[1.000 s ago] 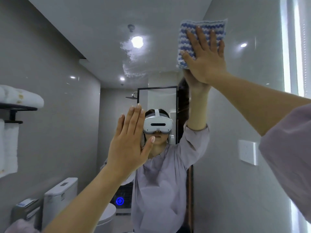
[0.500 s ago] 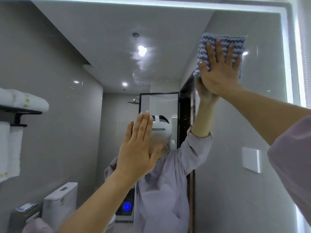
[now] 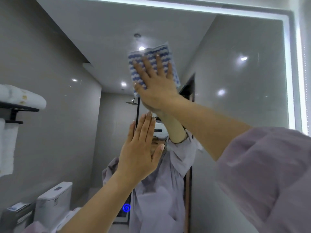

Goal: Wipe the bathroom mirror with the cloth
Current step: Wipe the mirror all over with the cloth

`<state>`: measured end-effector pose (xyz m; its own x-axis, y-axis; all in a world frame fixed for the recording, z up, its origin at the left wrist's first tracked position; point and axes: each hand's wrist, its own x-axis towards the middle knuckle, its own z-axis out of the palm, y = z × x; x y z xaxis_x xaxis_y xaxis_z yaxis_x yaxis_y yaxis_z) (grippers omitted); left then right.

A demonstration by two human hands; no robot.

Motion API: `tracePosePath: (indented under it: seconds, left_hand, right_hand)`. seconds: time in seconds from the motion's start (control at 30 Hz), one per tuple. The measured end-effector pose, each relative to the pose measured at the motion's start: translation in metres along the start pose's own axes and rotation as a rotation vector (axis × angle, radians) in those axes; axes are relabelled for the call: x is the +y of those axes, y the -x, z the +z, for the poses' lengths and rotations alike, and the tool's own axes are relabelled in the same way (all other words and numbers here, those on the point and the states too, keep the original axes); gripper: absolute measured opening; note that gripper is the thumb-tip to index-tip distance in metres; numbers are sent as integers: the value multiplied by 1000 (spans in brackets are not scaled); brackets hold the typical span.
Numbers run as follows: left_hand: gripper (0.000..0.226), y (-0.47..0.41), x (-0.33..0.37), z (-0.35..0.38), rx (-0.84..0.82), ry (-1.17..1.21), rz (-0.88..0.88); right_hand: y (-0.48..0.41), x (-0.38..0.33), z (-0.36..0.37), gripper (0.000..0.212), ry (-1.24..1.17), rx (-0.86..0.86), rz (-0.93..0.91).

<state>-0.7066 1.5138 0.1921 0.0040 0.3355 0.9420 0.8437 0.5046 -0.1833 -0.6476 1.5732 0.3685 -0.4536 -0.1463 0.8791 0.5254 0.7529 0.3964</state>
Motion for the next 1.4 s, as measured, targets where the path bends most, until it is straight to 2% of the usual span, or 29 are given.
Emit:
tracePosePath:
  seconds: [0.17,0.53,0.77,1.23,1.4]
  left_hand:
    - [73,0,1,-4,13,-10,-1]
    - [75,0,1,-8,-8,-1,12]
    - [74,2,-1,-5,-1,4,28]
    - [76,2,0,-5,-8,-16,29]
    - [76,2,1,-2,-3,-28,26]
  right_hand:
    - [8,-26,9,63,11,-11,-143]
    - [13,-1,11,62,29,32,-126]
    - [33,57,2,62,49,42,-25]
    - [90,200,-6,66,64,49,320]
    - [98,212,-4,66,54,61,370]
